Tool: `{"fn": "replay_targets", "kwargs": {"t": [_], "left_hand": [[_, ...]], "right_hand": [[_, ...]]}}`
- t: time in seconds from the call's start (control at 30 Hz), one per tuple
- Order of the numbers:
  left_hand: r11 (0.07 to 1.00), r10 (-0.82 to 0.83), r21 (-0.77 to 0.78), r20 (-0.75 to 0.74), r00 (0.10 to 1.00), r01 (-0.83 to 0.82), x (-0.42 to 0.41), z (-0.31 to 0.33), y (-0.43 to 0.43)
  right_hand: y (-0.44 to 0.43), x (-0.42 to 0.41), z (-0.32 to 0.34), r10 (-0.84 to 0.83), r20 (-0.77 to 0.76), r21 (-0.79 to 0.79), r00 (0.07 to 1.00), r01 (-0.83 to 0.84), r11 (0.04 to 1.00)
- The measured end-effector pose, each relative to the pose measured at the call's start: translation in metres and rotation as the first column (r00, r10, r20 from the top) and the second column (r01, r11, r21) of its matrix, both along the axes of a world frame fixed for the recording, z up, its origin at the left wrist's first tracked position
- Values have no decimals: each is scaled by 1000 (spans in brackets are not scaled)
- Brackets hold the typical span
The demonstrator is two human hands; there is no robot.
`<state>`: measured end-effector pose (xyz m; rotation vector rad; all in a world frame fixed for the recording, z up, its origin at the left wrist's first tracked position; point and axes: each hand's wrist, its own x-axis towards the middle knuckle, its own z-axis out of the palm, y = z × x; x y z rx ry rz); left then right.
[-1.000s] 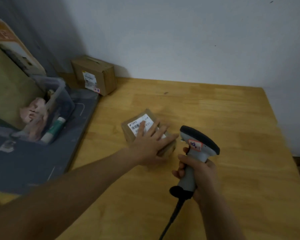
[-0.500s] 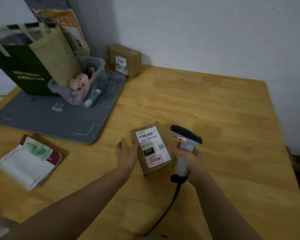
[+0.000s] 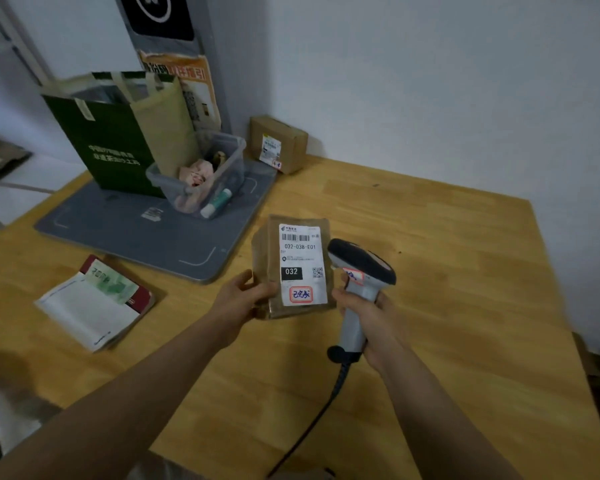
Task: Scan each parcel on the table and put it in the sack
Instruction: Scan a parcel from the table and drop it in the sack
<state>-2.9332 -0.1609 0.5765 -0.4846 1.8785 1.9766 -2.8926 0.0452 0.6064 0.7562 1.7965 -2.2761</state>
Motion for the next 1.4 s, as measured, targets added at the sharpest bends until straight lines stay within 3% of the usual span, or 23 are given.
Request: {"fn": "replay_targets", "kwargs": {"t": [0.3, 0.9, 1.27, 1.4], "left_hand": [[987, -1, -159, -199, 980, -31, -2, 12, -44], [977, 84, -166, -286, 955, -136, 13, 12, -74], [972, 131, -154, -280, 951, -179, 20, 10, -85], [953, 264, -81, -254, 931, -292, 34, 13, -96]], "right_hand": [[-31, 31, 48, 281, -134, 111, 950, -267, 957], [-53, 41, 67, 363, -202, 205, 910, -323, 924], [-65, 40, 67, 371, -204, 151, 906, -345, 926], [-79, 39, 68, 397, -194, 82, 897, -388, 918]]}}
